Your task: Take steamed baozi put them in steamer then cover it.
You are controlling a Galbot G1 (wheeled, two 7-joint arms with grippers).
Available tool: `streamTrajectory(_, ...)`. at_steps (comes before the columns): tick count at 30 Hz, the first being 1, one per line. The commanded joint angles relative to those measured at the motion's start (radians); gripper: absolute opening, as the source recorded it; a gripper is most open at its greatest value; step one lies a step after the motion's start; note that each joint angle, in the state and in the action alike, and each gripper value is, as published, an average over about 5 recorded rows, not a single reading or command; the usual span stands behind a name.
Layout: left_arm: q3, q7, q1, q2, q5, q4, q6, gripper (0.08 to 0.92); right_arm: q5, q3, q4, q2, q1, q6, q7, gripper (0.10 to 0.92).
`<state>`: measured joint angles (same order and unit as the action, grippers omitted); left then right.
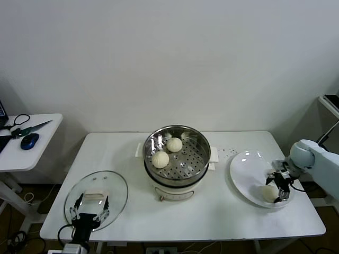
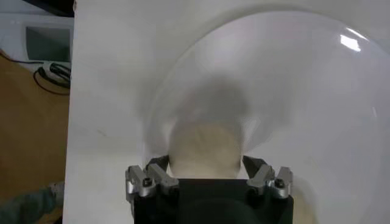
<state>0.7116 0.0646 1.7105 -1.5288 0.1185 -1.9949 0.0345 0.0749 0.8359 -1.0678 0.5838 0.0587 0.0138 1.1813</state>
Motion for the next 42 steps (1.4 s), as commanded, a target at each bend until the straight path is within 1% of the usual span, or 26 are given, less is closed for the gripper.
streamTrajectory(1,-0.003,-0.001,-0.002,0.0,0.005,0.0,-0.001,0.823,-0.004,0.023,0.015,0.012,-0.012,-0.006,0.005,0.766)
streamTrajectory(9,-0.006,-0.001,-0.003,-0.002,0.01,-0.004,-0.003,0.823,-0.022,0.054,0.03,0.019,-0.058,-0.033,0.017,0.715)
streamTrajectory(15,-0.006,-0.001,0.0,-0.002,0.01,-0.002,-0.002,0.823,-0.031,0.157,0.016,0.038,-0.217,-0.142,0.039,0.705)
streamTrajectory(18,-0.006,-0.001,0.002,-0.001,0.01,-0.003,-0.001,0.823,-0.025,0.261,-0.008,0.066,-0.383,-0.225,0.067,0.704)
streamTrajectory(21,-0.007,-0.001,0.003,-0.001,0.009,-0.004,-0.001,0.823,-0.002,0.367,-0.03,0.119,-0.547,-0.347,0.092,0.704)
streamTrajectory(24,-0.007,-0.001,0.007,-0.001,0.008,-0.008,0.0,0.823,0.018,0.454,-0.059,0.176,-0.687,-0.48,0.099,0.704)
streamTrajectory(27,-0.005,-0.001,0.012,0.0,0.006,-0.009,0.001,0.823,0.013,0.52,-0.106,0.231,-0.806,-0.561,0.096,0.704)
streamTrajectory(34,-0.008,-0.001,0.019,-0.001,0.004,-0.009,0.004,0.823,-0.01,0.52,-0.234,0.364,-0.889,-0.609,0.088,0.704)
streamTrajectory(38,-0.008,-0.001,0.028,-0.001,0.002,-0.012,0.007,0.823,-0.01,0.483,-0.297,0.453,-0.853,-0.606,0.086,0.706)
streamTrajectory(42,-0.011,-0.001,0.042,0.003,-0.013,-0.021,0.007,0.823,0.012,0.442,-0.31,0.552,-0.779,-0.604,0.085,0.711)
